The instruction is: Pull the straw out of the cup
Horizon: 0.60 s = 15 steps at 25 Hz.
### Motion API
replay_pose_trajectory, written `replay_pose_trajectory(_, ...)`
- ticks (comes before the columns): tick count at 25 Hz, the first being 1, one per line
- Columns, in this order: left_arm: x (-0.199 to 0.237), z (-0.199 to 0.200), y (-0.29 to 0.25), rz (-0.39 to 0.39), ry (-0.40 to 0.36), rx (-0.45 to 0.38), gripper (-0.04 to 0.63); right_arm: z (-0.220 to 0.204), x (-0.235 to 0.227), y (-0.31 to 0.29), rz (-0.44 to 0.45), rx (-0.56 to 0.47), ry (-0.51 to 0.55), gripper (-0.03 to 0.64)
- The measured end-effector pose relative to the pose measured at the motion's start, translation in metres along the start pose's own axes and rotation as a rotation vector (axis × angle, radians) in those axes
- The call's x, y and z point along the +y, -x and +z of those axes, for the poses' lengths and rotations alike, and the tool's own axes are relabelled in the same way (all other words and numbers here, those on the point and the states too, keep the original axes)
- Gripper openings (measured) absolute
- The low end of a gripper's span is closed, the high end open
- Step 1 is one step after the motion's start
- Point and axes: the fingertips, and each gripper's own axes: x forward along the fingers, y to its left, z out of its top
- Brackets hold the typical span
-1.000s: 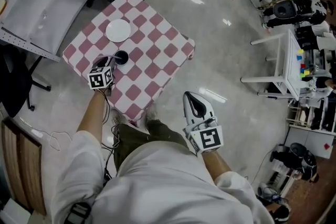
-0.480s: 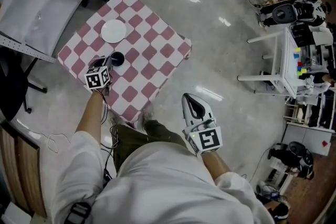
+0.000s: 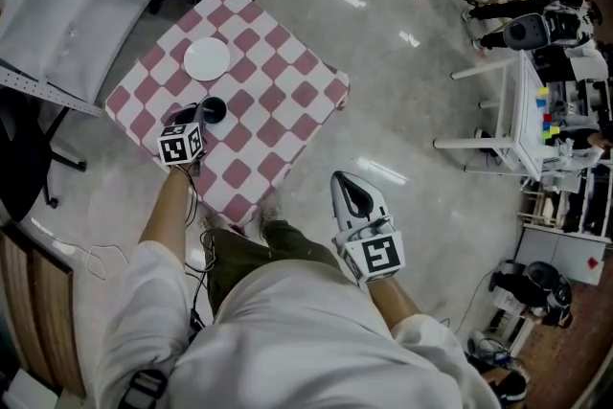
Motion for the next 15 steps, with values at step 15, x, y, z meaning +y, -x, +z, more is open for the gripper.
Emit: replay_pose_trajectory(15,-0.016,0.026,0.027,-0.021,-0.076,-0.043,0.035,0.006,0.004,-0.007,0.029,-0.034,-0.014,0.003)
